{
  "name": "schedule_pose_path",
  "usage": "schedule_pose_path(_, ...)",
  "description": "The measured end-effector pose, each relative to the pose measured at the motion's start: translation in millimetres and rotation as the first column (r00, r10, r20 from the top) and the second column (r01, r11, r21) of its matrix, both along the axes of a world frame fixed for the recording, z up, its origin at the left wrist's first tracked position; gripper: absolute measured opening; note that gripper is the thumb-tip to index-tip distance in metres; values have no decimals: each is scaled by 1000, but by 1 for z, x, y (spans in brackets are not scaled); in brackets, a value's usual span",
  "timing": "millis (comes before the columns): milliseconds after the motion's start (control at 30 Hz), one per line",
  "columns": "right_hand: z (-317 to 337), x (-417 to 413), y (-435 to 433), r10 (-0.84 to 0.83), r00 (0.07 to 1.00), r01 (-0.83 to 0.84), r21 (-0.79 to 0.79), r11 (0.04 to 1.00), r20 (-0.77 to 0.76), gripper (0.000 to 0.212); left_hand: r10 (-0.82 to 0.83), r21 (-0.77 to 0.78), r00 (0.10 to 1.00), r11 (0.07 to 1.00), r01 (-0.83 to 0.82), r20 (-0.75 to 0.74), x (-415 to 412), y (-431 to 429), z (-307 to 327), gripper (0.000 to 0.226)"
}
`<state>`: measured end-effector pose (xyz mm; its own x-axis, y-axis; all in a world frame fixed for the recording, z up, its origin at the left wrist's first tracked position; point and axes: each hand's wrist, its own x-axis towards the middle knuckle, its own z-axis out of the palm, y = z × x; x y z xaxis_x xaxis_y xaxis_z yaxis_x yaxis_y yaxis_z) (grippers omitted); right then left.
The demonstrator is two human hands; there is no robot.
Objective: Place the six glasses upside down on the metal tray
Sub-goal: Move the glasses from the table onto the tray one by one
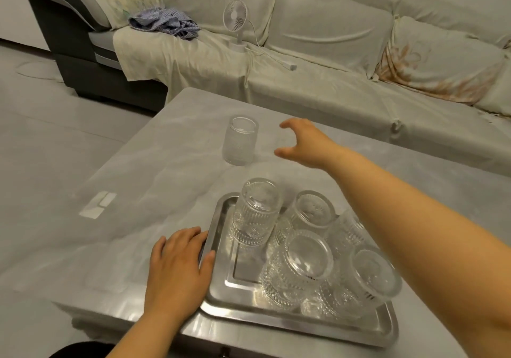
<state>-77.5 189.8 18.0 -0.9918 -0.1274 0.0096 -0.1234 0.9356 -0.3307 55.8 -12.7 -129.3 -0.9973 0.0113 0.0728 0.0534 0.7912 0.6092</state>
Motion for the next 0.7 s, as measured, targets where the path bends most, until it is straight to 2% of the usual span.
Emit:
schedule_pose_path(133,-12,-41,-22,-52,998,53,-42,998,28,70,2,-5,1000,1000,-2,8,0,0,-3,40)
schedule_pose_path(267,-28,-69,-47,-27,996,25,35,999,87,76,0,-33,999,999,2,33,-1,0,-4,46)
schedule_pose_path(367,-34,-85,-61,-19,994,9,84,996,111,76,8,-52,998,999,-5,58,-1,0,-3,59)
schedule_pose_path(467,-41,-95,-70,-36,986,18,113,993,164,69,16,-70,998,997,-11,69,-2,1,-3,60)
schedule_pose_path(700,-43,-98,-71,-94,984,92,23,996,150,67,19,-43,997,999,-16,70,-2,2,-2,59)
